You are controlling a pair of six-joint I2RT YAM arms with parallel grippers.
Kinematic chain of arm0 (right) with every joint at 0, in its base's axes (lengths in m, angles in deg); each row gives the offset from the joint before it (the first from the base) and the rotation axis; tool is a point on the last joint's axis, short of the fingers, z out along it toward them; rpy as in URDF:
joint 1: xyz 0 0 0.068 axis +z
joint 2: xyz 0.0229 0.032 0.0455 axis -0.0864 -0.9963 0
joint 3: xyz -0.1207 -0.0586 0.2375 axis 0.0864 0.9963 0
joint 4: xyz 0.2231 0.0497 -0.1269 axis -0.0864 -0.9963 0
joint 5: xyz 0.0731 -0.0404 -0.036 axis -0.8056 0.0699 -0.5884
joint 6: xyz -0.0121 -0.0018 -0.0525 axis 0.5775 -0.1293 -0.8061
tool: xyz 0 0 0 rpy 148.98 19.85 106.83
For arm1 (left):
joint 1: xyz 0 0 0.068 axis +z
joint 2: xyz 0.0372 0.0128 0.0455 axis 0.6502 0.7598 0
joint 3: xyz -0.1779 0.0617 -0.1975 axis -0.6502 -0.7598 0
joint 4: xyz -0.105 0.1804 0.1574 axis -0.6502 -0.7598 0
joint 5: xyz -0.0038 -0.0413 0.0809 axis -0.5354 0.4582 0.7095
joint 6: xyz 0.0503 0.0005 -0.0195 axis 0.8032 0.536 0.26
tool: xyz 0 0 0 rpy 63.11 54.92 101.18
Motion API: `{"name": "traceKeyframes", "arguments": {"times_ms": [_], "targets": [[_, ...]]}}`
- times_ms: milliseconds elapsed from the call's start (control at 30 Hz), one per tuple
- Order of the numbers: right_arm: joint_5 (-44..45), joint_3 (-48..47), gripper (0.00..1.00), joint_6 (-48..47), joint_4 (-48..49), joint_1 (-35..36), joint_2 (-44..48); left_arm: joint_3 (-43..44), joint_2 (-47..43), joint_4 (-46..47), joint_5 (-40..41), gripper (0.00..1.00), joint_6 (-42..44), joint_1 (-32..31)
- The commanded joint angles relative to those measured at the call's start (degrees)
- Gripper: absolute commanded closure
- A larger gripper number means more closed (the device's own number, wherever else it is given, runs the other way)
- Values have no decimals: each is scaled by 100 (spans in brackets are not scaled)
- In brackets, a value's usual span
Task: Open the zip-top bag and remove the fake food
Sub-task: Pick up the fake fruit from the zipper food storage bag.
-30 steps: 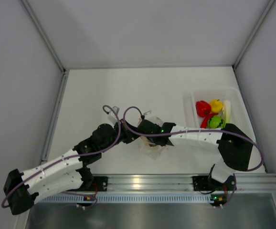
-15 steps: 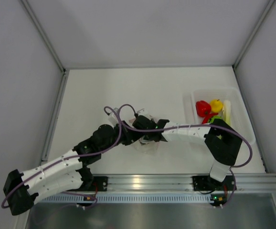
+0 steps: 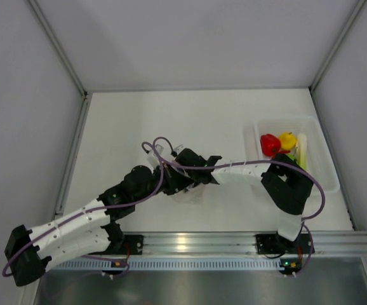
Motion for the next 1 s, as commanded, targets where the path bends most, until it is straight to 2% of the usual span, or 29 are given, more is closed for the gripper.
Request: {"name": "traceKeyframes", "arguments": {"times_ms": [0, 67, 167, 233, 667, 867, 967], "targets": [[-134, -304, 36, -262, 545, -65, -280, 11, 7, 475, -279, 100, 86, -44], [-90, -295, 36, -191, 738, -57, -307, 2, 7, 475, -288, 100, 103, -36], [24, -339, 26, -60, 887, -57, -350, 10, 7, 475, -367, 100, 138, -36], [25, -409, 25, -33, 940, -65, -412, 19, 7, 475, -402, 100, 156, -36], [-168, -216, 39, -217, 2320, -39, -491, -95, -90, 475, -613, 100, 279, -36], [121, -392, 37, -218, 1969, -13, -597, -86, -116, 466, -552, 100, 402, -36], [700, -172, 46, -51, 1524, -13, -377, -86, -222, 466, -473, 100, 551, -36]]}}
